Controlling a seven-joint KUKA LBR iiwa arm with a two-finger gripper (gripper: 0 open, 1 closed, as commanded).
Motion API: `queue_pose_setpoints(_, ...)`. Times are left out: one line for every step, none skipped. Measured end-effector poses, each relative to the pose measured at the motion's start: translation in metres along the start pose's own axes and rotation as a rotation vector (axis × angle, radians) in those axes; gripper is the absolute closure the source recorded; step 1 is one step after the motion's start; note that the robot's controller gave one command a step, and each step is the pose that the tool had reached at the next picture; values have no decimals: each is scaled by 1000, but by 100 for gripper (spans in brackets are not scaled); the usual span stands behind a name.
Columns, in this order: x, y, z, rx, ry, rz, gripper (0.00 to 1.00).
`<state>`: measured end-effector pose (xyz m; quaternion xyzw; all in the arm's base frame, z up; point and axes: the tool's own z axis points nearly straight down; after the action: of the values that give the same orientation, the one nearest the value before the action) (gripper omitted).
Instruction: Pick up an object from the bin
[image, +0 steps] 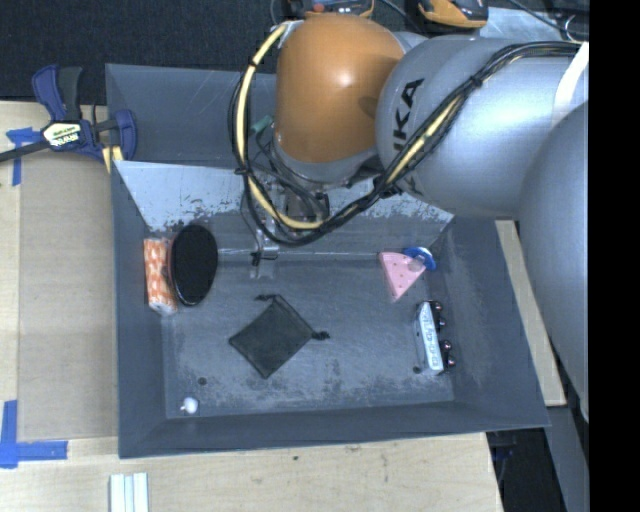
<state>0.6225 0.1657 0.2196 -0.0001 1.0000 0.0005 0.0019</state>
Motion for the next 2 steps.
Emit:
queue_pose_setpoints(18,-34,81,5,15,57,0)
queue_pose_setpoints(18,-33,80,4,13,56,0)
